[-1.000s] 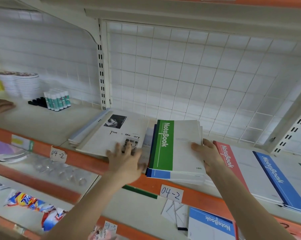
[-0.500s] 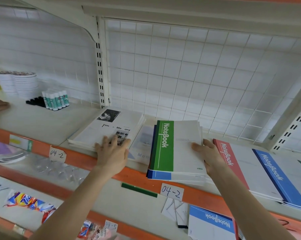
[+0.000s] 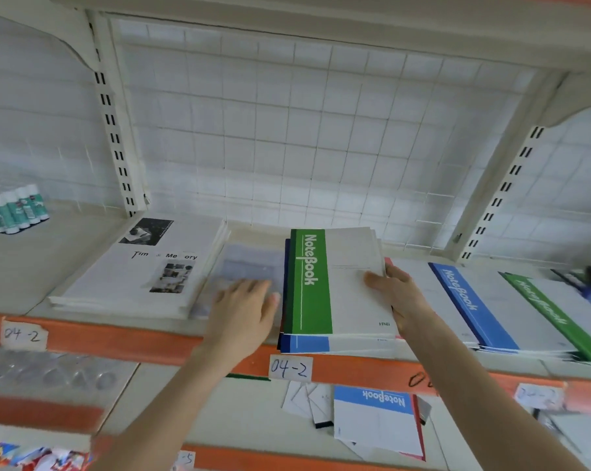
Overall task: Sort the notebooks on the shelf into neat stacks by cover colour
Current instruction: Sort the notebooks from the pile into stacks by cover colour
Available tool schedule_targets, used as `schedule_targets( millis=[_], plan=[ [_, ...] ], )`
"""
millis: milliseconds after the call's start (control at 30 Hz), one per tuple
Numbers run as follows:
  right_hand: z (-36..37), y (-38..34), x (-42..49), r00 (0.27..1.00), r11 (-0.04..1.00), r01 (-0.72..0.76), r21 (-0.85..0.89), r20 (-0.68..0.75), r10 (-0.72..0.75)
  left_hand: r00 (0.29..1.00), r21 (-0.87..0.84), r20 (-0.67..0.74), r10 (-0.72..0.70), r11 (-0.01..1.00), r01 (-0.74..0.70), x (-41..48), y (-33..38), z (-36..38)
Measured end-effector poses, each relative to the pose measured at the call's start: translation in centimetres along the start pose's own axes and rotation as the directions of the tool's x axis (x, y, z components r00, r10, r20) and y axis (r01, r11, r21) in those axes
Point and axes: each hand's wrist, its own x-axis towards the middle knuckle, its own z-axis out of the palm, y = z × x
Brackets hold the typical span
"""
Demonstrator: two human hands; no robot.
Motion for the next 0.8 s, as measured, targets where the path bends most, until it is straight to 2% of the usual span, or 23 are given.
schedule_targets(
  millis=[67,133,200,233,300,367,400,467,500,567,600,700,800],
  plan=[
    [-1.7,-0.2,-0.4,1.000,1.000,0.007,0.021,-0.030,-0.007,0.999,-0.228,0.038,0.015,0.974,-0.006,0.6,2.8,0.4],
    [-3.5,-0.4,-0.8,0.997,0.999,0.002,0.039,-0.074,0.000,0.995,-0.462,0.100,0.016,0.886,0.033,1.1,5.3,0.8],
    [-5.2,-0.6,-1.1,0.993,0.998,0.003,0.066,-0.115,0.005,0.984,-0.619,0.178,0.004,0.778,0.109,1.7,7.8,1.1],
    [-6.1,-0.8,-1.2,0.991,0.997,0.009,0.080,-0.133,0.002,0.974,-0.686,0.226,-0.018,0.706,0.173,2.0,8.8,1.4],
    [-7.7,-1.1,-1.3,0.990,0.993,0.039,0.108,-0.142,-0.024,0.932,-0.805,0.354,-0.070,0.484,0.342,2.5,10.9,1.6],
    [-9.2,-1.7,-1.3,0.989,0.991,0.083,0.105,-0.132,-0.069,0.873,-0.837,0.479,-0.090,0.252,0.485,3.0,13.1,1.7],
    [-9.9,-2.0,-1.3,0.987,0.993,0.098,0.070,-0.135,-0.088,0.858,-0.837,0.505,-0.096,0.191,0.513,3.3,14.1,1.8],
    [-11.2,-2.9,-1.2,0.981,0.991,0.089,-0.100,-0.162,-0.104,0.862,-0.849,0.497,-0.103,0.147,0.507,3.7,15.8,2.3],
    [-11.8,-3.3,-1.2,0.981,0.968,0.062,-0.244,-0.163,-0.104,0.871,-0.861,0.478,-0.109,0.138,0.490,3.9,16.6,2.7],
    [-13.0,-3.9,-1.2,0.986,0.856,-0.005,-0.517,-0.146,-0.082,0.894,-0.885,0.431,-0.118,0.139,0.445,4.1,18.0,3.5],
    [-13.6,-4.0,-1.2,0.987,0.809,-0.018,-0.587,-0.138,-0.078,0.905,-0.896,0.406,-0.125,0.142,0.422,4.2,18.7,3.8],
    [-15.2,-4.1,-0.8,0.983,0.770,-0.007,-0.638,-0.144,-0.110,0.928,-0.922,0.334,-0.164,0.150,0.358,4.6,20.5,4.8],
    [-16.3,-4.3,-0.4,0.960,0.770,-0.014,-0.638,-0.224,-0.169,0.932,-0.925,0.315,-0.178,0.161,0.343,5.0,22.3,5.7]
  ],
)
